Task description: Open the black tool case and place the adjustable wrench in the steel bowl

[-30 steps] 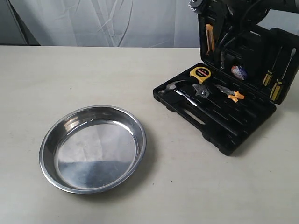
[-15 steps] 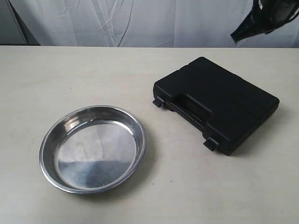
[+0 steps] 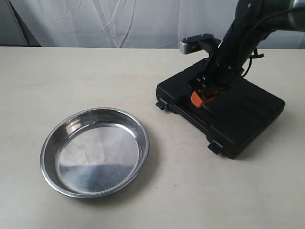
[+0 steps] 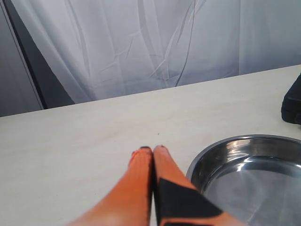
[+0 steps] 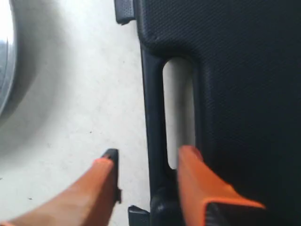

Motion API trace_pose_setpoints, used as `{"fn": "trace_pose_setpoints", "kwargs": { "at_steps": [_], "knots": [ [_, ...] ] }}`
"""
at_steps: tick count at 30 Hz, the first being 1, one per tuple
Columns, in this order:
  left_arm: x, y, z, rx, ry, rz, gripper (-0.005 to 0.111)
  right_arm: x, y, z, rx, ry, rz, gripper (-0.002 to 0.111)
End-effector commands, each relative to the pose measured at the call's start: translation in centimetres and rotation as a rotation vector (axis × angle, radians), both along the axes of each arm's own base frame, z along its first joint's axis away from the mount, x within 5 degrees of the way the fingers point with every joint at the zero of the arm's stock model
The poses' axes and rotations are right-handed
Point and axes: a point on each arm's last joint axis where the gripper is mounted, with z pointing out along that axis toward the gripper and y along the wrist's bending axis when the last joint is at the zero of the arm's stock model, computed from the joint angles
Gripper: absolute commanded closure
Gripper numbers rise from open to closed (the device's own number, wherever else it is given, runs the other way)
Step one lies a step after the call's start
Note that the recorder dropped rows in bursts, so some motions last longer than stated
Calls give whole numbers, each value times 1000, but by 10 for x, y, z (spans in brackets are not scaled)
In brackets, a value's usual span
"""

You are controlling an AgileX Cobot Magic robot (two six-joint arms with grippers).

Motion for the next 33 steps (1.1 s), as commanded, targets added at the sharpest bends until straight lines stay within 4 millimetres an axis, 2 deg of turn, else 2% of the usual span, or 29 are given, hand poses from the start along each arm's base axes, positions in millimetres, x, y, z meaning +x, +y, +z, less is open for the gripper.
{"fn": "trace_pose_setpoints", "kwargs": {
  "at_steps": [1,5,10,16,19,21,22,27,31,33],
  "knots": [
    [0,0,1,-8,-4,-4,106,-3,13,-21,-25,45,52,59],
    [0,0,1,-8,-4,-4,106,-7,26,-34,-81,40,119,71],
    [0,0,1,-8,-4,-4,106,-8,33,-44,-182,8,132,71],
    [0,0,1,-8,-4,-4,106,-6,31,-45,-221,-13,112,73],
    [0,0,1,-8,-4,-4,106,-6,31,-45,-223,-8,113,86],
    [0,0,1,-8,-4,-4,106,-7,30,-45,-233,-3,118,104],
    [0,0,1,-8,-4,-4,106,-7,30,-45,-236,-1,120,109],
    [0,0,1,-8,-4,-4,106,-9,29,-45,-239,19,122,109],
    [0,0,1,-8,-4,-4,106,-11,32,-34,-202,10,103,109],
    [0,0,1,-8,-4,-4,106,-10,32,-39,-200,22,100,109]
  ]
}}
